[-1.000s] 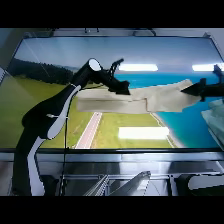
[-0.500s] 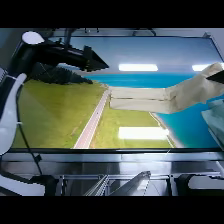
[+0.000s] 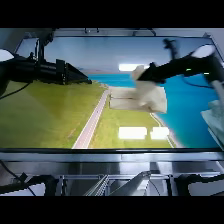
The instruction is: Fold the shirts.
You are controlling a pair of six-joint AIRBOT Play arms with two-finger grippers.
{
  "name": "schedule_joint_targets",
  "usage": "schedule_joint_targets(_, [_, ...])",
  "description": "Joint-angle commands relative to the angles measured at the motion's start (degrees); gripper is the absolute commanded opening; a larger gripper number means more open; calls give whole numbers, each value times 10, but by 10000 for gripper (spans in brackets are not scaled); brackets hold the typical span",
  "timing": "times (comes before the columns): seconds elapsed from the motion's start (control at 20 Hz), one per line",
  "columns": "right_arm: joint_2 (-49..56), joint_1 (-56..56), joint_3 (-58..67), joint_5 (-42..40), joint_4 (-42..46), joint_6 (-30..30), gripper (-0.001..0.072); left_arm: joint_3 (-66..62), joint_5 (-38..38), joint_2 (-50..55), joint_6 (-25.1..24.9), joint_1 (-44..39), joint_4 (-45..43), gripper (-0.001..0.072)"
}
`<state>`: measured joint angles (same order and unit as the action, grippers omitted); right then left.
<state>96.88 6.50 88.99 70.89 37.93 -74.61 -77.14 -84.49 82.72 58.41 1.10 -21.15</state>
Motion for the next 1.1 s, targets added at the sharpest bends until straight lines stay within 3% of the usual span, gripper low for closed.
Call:
schedule_joint_targets(0.0, [60,122,1,-138,-53,12,424,88,-14,-22,-26,6,6,21])
schedule_joint_targets(0.15, [45,90,2,-78,-54,24,424,156,-29,-22,-63,6,69,20])
schedule_joint_targets(0.25, [20,25,2,2,-53,27,316,193,-30,-22,-90,6,112,20])
schedule_joint_targets(0.35, [-5,-54,1,67,-44,26,318,212,-34,-22,-101,6,122,20])
schedule_joint_targets(0.6, [-35,-240,-35,113,123,-13,318,179,-59,-22,-105,6,122,17])
schedule_joint_targets(0.65, [-35,-268,-57,100,143,-13,378,168,-59,-22,-105,6,122,17])
schedule_joint_targets(0.7, [-33,-288,-80,84,149,-12,580,158,-59,-22,-105,5,122,17])
schedule_joint_targets(0.75, [-32,-303,-106,61,148,-3,706,150,-58,-22,-104,5,122,17])
schedule_joint_targets(1.05, [43,-275,-151,11,79,60,706,145,-58,-22,-101,5,122,18])
